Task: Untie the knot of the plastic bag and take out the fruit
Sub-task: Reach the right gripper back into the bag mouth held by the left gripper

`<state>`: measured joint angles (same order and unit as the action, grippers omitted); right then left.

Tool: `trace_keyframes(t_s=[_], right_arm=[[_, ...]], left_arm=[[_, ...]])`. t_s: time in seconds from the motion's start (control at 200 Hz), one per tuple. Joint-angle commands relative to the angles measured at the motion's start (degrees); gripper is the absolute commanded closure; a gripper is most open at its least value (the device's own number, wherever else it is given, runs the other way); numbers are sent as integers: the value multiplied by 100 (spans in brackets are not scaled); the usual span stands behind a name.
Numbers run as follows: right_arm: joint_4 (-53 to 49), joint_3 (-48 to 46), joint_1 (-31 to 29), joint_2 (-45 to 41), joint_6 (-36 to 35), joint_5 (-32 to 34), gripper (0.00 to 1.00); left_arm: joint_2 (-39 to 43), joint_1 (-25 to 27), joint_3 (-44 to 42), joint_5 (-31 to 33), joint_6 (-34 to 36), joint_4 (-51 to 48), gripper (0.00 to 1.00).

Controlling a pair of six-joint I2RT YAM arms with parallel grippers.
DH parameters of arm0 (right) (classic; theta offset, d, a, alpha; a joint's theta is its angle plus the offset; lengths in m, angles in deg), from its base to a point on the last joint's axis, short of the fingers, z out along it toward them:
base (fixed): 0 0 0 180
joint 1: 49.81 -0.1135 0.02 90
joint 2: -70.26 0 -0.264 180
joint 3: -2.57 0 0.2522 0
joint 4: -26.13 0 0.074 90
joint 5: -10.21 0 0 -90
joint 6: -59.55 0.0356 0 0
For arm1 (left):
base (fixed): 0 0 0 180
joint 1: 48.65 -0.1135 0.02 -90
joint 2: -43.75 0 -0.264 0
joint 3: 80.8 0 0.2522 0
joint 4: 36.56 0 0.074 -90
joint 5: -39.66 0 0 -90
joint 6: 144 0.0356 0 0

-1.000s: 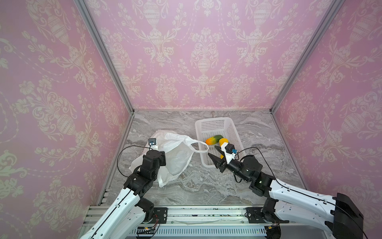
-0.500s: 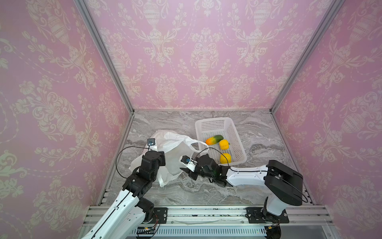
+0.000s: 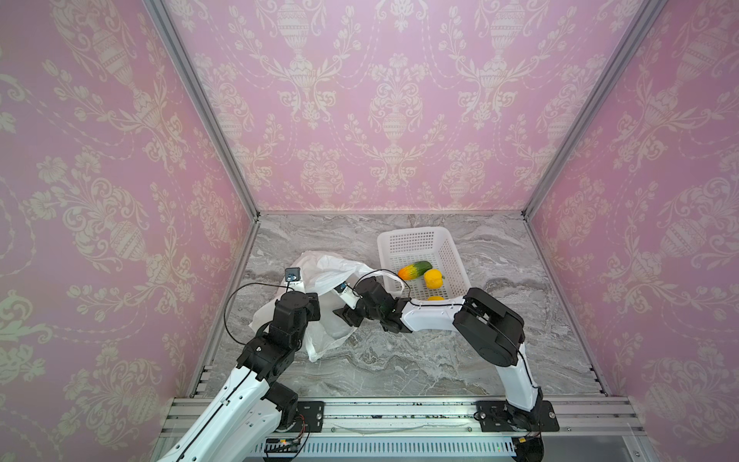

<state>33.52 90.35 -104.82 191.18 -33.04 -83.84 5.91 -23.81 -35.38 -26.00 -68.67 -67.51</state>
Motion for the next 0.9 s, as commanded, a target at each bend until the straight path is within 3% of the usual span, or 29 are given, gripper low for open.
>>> trace_keyframes(t_s=[0.0, 0.175, 0.39, 0.695, 0.896], right_arm=[[-122, 504, -15, 342, 411, 234, 31], [-478, 1328, -3, 907, 802, 1195, 13], [-1624, 2602, 7, 1533, 1154, 1888, 9], [-2670, 4022, 41, 2199, 1574, 1799, 5], [-3433, 5214, 68, 2860, 1764, 1504, 7]], left_arm=[[58, -49, -59, 45, -66, 22, 100], [39, -49, -55, 34, -59, 22, 100], [55, -49, -64, 9, -54, 27, 100], [57, -49, -68, 1, -64, 25, 100], [58, -50, -63, -4, -59, 24, 100]])
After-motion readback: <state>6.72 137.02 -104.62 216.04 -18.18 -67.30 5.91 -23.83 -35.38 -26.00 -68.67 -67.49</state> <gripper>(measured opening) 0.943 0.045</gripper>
